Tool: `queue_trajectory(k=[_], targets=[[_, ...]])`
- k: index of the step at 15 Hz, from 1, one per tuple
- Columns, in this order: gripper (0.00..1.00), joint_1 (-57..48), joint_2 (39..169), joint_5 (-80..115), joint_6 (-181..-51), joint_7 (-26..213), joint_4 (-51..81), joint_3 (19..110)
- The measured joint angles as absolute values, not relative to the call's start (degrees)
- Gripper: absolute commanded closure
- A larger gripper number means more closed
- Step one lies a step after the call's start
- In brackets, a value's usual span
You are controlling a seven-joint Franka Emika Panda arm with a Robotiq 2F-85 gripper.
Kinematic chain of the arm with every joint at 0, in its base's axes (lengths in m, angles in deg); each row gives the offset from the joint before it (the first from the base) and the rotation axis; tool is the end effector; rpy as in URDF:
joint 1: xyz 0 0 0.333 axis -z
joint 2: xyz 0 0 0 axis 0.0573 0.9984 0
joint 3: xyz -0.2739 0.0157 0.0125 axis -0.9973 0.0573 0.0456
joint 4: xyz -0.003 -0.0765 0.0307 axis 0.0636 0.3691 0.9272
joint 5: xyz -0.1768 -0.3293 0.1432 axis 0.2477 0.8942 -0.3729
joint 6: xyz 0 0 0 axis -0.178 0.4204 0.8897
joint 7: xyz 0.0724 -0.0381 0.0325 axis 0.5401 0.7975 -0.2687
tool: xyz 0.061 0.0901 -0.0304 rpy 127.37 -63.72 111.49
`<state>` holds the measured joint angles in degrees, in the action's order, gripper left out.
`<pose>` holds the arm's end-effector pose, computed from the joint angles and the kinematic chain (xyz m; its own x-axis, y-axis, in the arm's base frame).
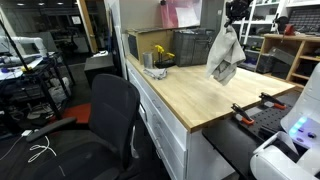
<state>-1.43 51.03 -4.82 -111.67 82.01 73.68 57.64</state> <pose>0.4028 -0.0740 0.4251 0.9229 -0.2960 0.2463 -0.1927 -0.9088 -0.3700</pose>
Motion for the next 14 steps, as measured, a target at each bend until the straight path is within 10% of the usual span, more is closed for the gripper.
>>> queue_trajectory(k=[1, 11, 14], targets=[[0.72, -1.5, 52.6, -5.25, -116.33, 82.31, 73.8, 58.14], [0.05, -2.33, 71.49, -8.6, -155.63, 85.97, 73.78, 60.77], [0.0, -3.83, 74.37, -11.1, -153.76, 85.97, 73.69, 60.02]])
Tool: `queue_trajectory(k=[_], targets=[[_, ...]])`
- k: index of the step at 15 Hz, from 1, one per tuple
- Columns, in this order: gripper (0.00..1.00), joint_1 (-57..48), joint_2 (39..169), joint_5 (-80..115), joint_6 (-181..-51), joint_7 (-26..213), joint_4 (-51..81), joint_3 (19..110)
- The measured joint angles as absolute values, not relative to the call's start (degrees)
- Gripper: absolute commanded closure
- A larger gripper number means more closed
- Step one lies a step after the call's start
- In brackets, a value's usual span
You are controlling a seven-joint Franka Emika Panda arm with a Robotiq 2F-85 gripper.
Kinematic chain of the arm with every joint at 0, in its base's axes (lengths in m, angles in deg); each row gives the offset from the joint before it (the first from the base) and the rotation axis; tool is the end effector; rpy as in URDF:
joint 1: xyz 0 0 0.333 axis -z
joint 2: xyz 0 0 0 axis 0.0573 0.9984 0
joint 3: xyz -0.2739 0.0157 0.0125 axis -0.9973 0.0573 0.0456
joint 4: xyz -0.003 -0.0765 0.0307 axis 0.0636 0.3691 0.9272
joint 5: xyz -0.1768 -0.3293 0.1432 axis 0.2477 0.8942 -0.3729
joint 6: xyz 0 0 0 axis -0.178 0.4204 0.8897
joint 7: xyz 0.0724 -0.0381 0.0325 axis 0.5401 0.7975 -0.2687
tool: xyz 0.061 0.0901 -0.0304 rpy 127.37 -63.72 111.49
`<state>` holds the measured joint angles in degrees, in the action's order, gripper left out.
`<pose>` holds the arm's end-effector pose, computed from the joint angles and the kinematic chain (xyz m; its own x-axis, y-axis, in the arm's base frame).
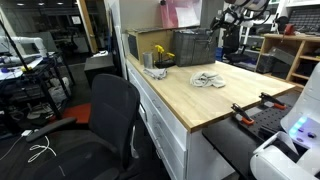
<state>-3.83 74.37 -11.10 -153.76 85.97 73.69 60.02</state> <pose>0.4633 -0.0913 0.3302 0.7156 -0.4913 0.4964 -0.3979 -0.8709 -0.2883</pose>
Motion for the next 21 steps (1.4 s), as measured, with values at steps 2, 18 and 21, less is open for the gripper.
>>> queue_trajectory(k=[2, 18, 21], targets=[[0.0, -4.74, 75.89, -12.92, -150.29, 85.97, 73.42, 59.22], [0.0, -3.49, 100.33, -42.71, -135.06, 69.84, 64.82, 54.78], [0.0, -2.23, 107.62, -45.67, -134.96, 68.71, 61.94, 55.08]])
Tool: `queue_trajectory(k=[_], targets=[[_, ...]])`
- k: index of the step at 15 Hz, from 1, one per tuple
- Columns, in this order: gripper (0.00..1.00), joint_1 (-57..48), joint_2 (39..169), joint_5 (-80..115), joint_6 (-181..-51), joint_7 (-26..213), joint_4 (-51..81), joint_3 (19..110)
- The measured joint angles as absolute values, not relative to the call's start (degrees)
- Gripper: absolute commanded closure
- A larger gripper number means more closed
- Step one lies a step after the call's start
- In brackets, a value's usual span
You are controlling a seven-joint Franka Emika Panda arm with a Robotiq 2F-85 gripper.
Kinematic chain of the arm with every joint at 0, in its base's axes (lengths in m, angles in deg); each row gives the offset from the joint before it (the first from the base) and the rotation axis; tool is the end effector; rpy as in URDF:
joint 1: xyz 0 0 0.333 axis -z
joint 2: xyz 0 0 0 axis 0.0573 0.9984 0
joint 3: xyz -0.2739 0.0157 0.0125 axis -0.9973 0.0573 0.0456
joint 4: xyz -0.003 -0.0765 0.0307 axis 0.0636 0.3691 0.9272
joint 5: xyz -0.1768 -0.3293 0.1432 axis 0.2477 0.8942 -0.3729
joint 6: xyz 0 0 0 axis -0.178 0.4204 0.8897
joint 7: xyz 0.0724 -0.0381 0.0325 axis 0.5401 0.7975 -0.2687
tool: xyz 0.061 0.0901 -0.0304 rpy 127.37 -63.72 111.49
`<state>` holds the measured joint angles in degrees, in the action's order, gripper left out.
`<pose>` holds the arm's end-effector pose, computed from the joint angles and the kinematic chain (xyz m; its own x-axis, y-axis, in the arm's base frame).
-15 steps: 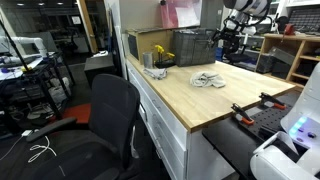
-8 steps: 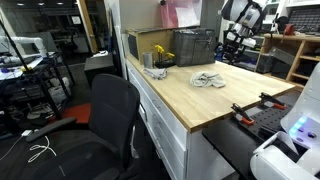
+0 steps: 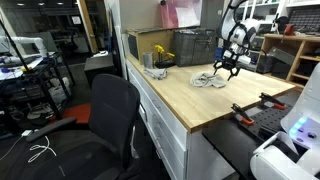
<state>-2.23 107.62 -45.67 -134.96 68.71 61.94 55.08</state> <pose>0.4262 -0.1454 0.1025 0.6672 -0.7391 -0.0926 -0.7236 -0.6135 -0.3162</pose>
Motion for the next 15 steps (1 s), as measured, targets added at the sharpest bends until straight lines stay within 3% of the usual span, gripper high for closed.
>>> queue_trajectory(k=[9, 11, 15], targets=[[0.0, 5.88, 120.33, -48.37, -130.73, 69.49, 53.97, 59.63], [0.26, 8.26, 120.28, -48.37, -129.79, 70.01, 52.8, 61.37], [0.58, 10.58, 119.99, -48.85, -128.41, 70.17, 50.81, 62.98]])
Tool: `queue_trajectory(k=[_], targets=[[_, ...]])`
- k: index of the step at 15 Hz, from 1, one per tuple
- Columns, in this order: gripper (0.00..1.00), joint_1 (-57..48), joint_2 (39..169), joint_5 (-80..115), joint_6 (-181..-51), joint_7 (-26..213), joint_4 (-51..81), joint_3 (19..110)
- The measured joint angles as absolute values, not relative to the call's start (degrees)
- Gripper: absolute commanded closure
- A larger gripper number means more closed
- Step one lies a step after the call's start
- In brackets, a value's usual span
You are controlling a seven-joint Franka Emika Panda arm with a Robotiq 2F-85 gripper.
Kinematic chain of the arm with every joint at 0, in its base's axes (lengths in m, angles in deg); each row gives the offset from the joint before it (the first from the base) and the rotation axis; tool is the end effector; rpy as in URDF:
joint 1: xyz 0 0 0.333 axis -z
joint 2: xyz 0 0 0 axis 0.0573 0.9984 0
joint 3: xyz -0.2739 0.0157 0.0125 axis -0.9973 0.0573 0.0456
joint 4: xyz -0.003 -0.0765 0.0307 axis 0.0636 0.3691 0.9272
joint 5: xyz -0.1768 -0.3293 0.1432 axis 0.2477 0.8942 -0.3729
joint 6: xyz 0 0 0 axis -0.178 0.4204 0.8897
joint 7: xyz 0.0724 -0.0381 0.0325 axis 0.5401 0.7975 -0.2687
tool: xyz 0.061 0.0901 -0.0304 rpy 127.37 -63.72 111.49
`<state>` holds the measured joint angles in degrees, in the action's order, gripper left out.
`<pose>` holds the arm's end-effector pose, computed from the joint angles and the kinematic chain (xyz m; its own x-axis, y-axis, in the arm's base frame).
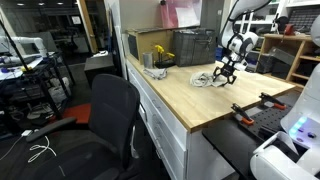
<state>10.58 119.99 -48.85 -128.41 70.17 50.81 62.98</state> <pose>0.4426 -0.1723 0.0447 0.5576 -0.7920 -0.2485 -0.8108 -0.4556 -0.3674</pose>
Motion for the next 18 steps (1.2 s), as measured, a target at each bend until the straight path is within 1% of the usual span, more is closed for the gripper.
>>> queue_trajectory(k=[3, 4, 5, 6, 12, 18], targets=[[0.8, 11.01, 119.62, -49.44, -128.18, 70.16, 50.01, 63.26], [0.88, 11.03, 119.48, -49.48, -128.09, 70.16, 49.84, 63.28], [0.95, 11.03, 119.39, -49.49, -128.04, 70.16, 49.64, 63.31], [0.99, 11.03, 119.25, -49.49, -128.01, 70.16, 49.5, 63.34], [0.99, 10.7, 115.9, -48.72, -128.01, 69.95, 49.91, 63.35], [0.99, 9.91, 108.35, -44.09, -130.33, 70.32, 53.36, 61.55]])
